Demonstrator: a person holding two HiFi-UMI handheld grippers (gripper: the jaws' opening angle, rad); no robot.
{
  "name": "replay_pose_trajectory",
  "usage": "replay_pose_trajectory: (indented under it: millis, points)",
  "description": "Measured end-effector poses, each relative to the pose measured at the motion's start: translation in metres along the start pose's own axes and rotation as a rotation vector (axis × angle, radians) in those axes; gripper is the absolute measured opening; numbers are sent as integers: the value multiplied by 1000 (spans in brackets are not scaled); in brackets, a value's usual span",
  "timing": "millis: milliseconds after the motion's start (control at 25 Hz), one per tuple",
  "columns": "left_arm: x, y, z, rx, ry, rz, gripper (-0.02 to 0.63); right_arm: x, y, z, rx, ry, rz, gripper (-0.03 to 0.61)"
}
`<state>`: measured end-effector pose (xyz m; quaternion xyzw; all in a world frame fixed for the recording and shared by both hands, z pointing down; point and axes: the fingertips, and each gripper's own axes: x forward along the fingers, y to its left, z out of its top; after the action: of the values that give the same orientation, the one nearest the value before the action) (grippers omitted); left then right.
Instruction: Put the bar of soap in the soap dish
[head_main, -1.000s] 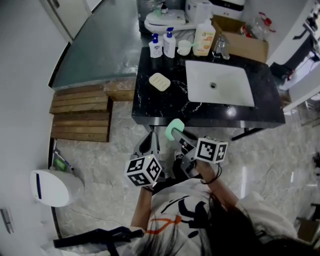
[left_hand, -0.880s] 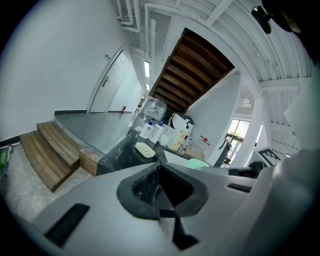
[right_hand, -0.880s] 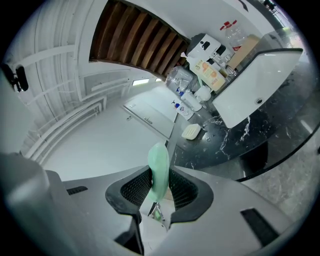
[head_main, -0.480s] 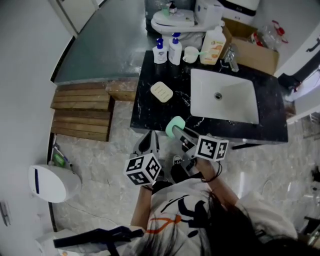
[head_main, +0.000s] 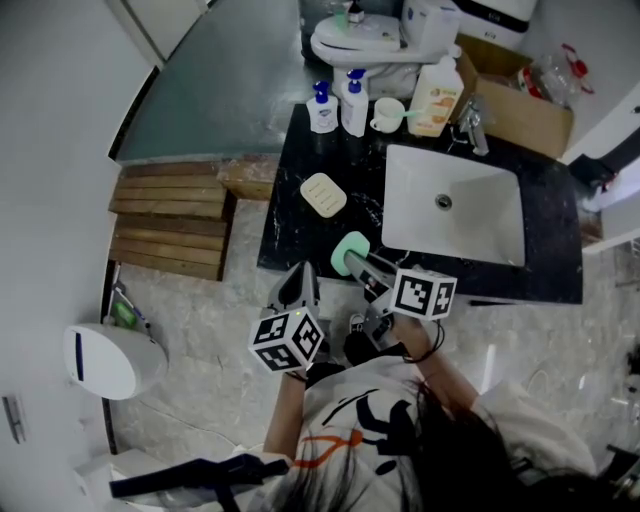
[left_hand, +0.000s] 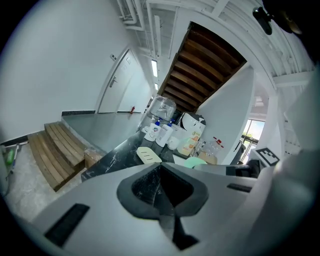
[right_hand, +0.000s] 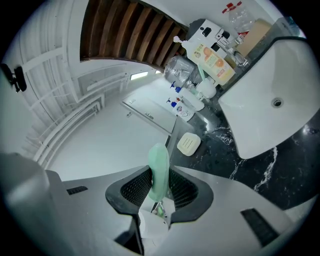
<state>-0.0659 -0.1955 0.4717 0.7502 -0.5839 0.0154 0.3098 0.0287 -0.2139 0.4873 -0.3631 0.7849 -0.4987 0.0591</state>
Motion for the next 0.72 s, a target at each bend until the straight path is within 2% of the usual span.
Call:
replay_pose_trajectory:
  millis: [320,720]
  points:
    - [20,-10,2,-3,-4,18,2,2,-16,19,7,15,14,117]
    - [39,-29,4,21,2,1,2,5,-29,35,22,16,20,117]
